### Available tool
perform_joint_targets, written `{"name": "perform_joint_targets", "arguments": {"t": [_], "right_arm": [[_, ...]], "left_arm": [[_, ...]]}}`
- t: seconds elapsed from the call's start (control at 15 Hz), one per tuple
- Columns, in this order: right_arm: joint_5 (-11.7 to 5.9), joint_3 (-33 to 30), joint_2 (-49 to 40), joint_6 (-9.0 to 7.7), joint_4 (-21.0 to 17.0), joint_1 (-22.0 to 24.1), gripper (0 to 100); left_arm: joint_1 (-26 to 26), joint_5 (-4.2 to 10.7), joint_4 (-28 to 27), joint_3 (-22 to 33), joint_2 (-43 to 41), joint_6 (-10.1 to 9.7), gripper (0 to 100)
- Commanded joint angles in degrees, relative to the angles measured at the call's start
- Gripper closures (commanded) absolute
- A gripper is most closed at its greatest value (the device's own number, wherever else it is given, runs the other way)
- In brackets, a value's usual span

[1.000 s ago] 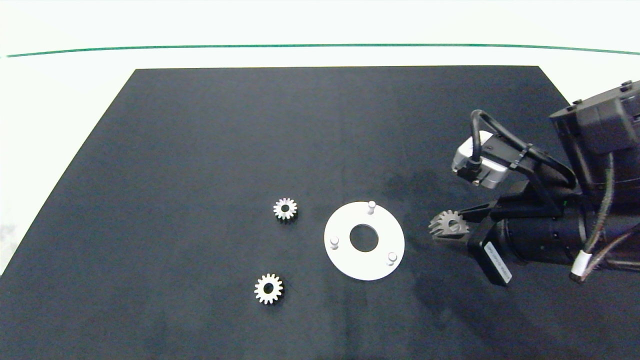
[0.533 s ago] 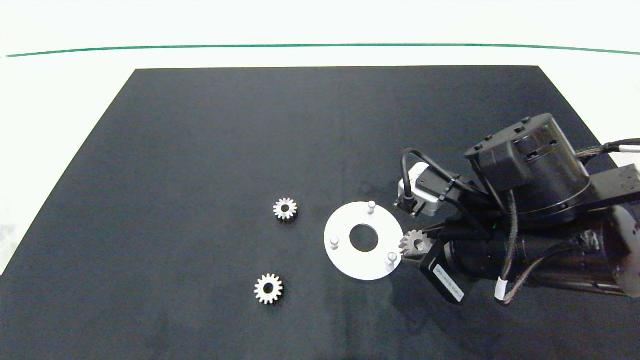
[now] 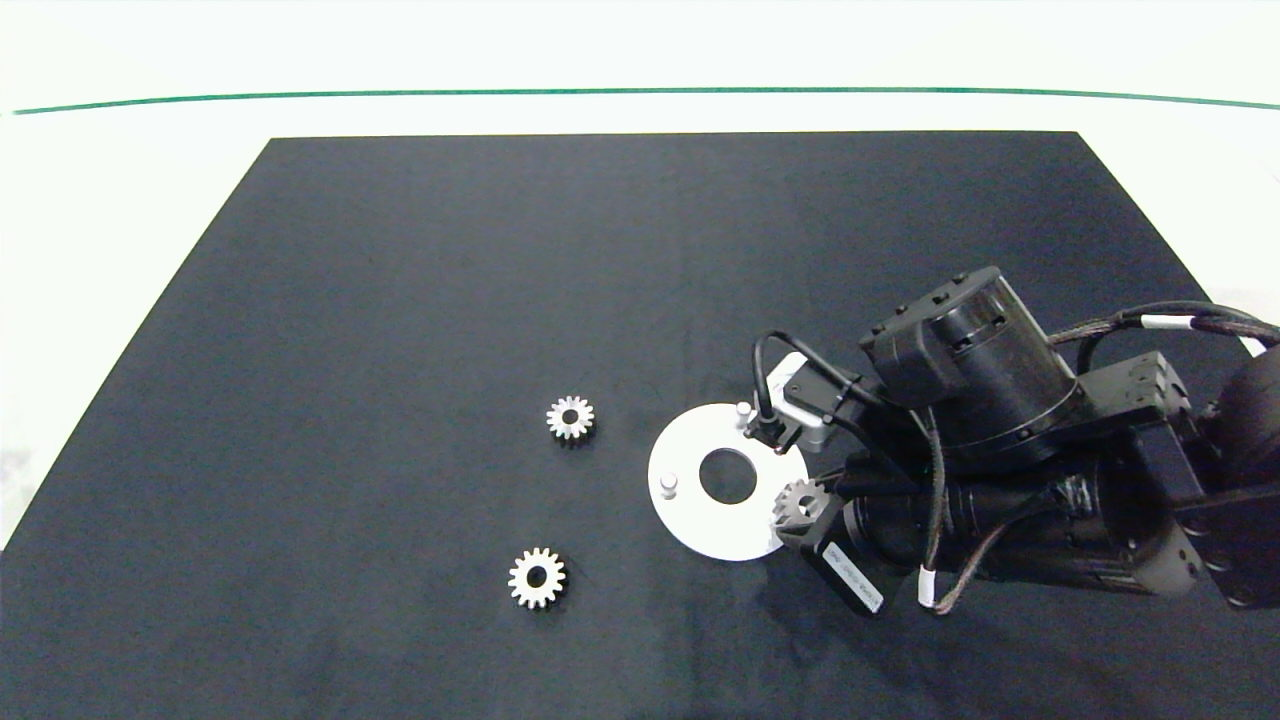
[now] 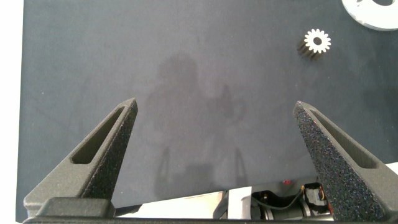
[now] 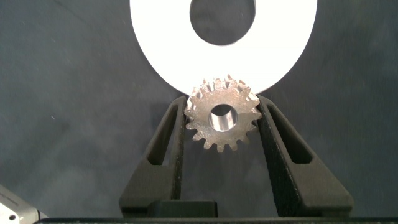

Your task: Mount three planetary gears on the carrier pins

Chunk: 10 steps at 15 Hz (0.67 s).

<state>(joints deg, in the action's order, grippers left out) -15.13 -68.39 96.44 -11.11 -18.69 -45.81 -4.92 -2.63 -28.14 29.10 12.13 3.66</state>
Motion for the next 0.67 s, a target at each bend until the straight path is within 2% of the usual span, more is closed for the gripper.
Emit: {"name": "perform_joint_targets", "arguments": {"t": [0.07,0.47,0.67], "right_arm": [[-0.08,-0.78,1.12,-0.06,-0.12,-0.24,87],[-0.52,-0.6,2.26,-0.06,-0.12,0.11,87],[-0.52,-0.6,2.88,-0.06,1.02,0.11,87]], "left_arm": [[0.0,-0.09,-0.08,-0.01,0.09,0.03,0],[-0.08,-0.09,-0.16,-0.01,-0.18,0.03,0],[-0.08,-0.09,-0.16,-0.1,-0.18,0.03,0]]}}
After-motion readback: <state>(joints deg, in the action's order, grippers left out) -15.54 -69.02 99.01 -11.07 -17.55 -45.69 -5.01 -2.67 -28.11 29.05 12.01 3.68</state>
